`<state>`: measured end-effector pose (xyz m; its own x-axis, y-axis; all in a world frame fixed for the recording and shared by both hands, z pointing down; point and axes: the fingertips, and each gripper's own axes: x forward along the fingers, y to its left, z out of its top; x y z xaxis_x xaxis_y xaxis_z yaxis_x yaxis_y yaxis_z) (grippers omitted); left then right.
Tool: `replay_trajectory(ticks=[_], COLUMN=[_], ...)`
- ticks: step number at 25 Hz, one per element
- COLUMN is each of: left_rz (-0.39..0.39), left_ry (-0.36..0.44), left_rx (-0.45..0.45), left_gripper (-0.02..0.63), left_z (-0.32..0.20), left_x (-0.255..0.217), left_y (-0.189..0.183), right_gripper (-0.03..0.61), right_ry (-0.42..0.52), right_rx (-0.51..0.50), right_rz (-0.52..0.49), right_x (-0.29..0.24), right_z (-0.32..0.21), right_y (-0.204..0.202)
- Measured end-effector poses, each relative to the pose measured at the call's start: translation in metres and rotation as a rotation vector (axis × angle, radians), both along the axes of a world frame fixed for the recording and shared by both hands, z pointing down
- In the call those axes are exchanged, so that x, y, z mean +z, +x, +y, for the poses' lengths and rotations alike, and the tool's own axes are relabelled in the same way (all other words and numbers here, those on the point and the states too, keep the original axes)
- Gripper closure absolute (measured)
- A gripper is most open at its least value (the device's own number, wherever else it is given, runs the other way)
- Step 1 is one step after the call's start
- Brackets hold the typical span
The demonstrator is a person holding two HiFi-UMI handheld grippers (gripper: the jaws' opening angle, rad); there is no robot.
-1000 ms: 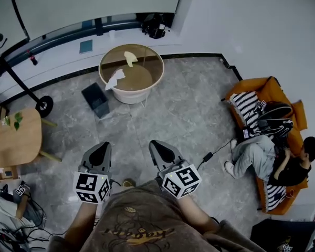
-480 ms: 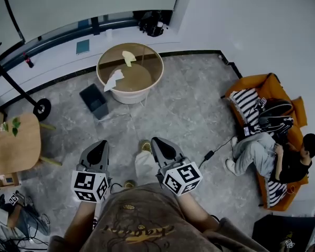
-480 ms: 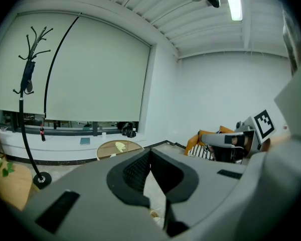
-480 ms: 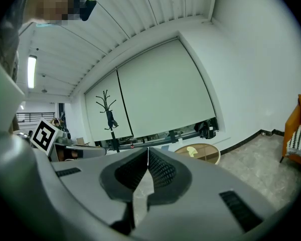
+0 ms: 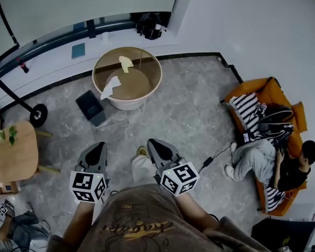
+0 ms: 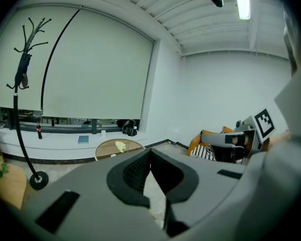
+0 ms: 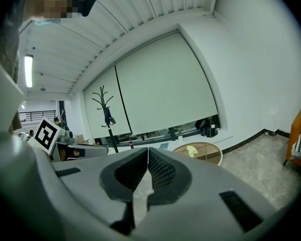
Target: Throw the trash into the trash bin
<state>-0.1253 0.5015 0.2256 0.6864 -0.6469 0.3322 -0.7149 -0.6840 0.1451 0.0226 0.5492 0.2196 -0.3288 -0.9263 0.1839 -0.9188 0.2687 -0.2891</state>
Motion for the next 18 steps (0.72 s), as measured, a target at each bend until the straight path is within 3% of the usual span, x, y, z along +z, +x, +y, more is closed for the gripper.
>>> replay_trajectory(ticks=[9, 18], left_rz=[-0.006, -0.010], left_ry=[-0.013, -0.006], left_rx=[-0.053, -0.099], left_gripper=[0.597, 0.597], left_z=[-0.078, -0.146], left_x=[-0.010, -0.016], left_y=[0.018, 0.059], right_gripper=[0.558, 0.558], right_ry=[-0.006, -0.002], right_rx=[-0.022, -0.074], right_rz=[-0.024, -0.025], right_x=[-0.006, -0.012], right_z=[-0.083, -0.157], right_y=[0.028, 0.068])
